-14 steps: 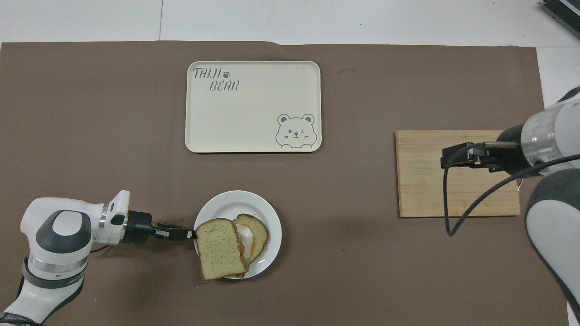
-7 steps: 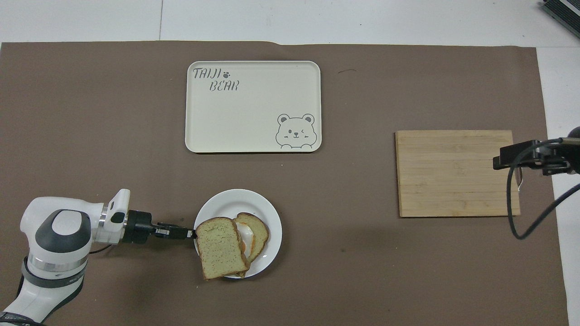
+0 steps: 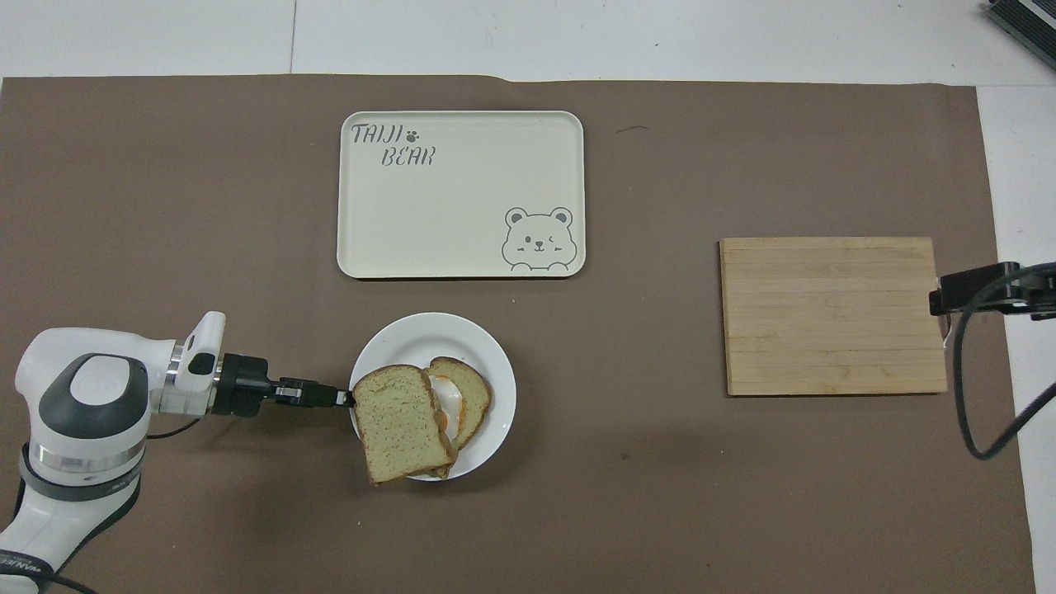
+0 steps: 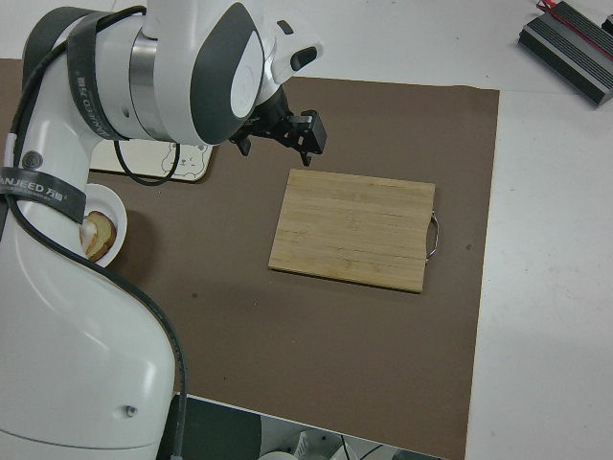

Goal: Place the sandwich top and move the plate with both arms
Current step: 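Slide the plate with the left gripper onto the bear tray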

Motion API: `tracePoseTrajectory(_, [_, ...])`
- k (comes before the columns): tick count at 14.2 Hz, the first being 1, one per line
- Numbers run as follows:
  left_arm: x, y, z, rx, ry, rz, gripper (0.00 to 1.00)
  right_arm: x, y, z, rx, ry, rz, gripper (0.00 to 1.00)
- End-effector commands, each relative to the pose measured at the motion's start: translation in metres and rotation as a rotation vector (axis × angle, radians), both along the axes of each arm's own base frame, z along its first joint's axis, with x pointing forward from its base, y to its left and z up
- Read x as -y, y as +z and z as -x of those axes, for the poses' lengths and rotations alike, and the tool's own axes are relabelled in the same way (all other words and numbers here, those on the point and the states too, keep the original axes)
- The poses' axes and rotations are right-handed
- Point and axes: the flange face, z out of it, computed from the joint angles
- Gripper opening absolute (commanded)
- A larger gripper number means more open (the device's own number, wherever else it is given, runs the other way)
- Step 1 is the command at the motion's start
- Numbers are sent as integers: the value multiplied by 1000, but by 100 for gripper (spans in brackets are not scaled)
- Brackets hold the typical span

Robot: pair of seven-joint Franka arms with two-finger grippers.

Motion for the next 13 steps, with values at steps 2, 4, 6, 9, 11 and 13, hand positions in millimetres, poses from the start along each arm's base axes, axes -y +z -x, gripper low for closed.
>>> tracePoseTrajectory(2, [-1,19,-40,-46,-15,30,0,8,4,5,4,84,63,100])
tracePoseTrajectory(4, [3,28,-62,-55,-16,11,0,8,7,6,4,84,76,100])
tracePoseTrajectory(6, [5,35,-84,-49,-14,1,0,11,5,6,6,68,53,100])
tracePoseTrajectory(9, [5,54,-124,-57,-11,-8,0,6,7,9,-6,71,20,100])
tracePoseTrajectory(11, [5,61,-149,-77,-7,-43,0,6,15,17,0,72,16,100])
tracePoseTrajectory(13, [7,66,-164,-72,1,-45,0,7,16,17,5,71,18,100])
